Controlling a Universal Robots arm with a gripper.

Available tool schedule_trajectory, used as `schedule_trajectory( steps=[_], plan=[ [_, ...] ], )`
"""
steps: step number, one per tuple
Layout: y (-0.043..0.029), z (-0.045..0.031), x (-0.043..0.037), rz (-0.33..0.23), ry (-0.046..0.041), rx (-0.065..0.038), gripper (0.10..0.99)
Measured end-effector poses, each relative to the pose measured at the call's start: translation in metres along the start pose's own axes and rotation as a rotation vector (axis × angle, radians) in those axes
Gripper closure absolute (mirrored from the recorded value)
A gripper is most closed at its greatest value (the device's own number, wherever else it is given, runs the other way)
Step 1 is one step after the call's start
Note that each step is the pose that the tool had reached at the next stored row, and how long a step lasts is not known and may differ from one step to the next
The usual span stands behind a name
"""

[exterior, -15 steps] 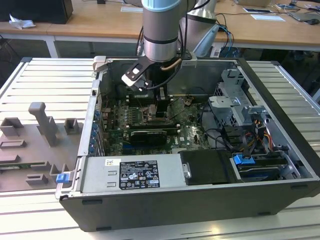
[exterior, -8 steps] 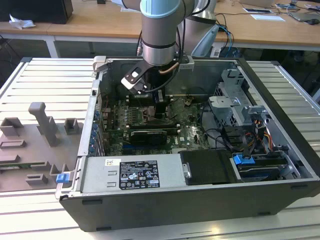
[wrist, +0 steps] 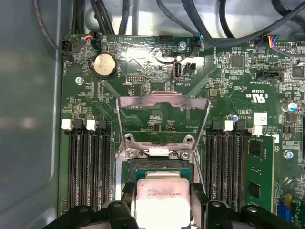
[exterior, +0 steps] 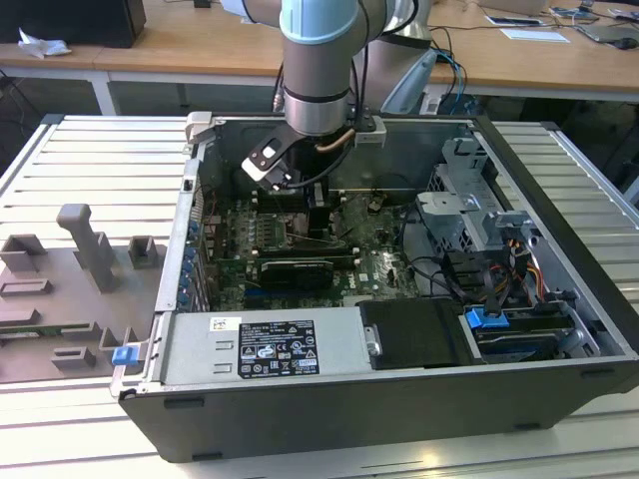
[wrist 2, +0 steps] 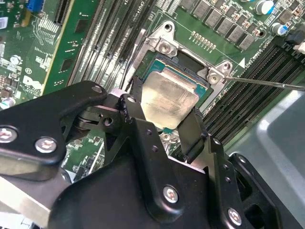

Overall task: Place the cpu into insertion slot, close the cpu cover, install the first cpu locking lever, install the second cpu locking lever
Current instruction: 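Place the cpu into insertion slot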

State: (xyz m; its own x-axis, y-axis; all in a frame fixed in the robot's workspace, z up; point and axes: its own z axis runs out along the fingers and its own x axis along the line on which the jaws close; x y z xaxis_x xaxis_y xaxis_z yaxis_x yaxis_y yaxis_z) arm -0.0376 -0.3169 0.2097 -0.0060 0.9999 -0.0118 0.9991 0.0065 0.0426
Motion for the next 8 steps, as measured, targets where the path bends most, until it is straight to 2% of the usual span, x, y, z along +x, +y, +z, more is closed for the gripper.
schedule_trajectory(
  steps=[5, 8],
  plan=[
    [0.0003, 0.0038, 0.0019, 0.011, -0.0005, 0.000, 0.541],
    [0.0037, 0.0051, 0.0021, 0.011, -0.0004, 0.000, 0.541]
  ],
)
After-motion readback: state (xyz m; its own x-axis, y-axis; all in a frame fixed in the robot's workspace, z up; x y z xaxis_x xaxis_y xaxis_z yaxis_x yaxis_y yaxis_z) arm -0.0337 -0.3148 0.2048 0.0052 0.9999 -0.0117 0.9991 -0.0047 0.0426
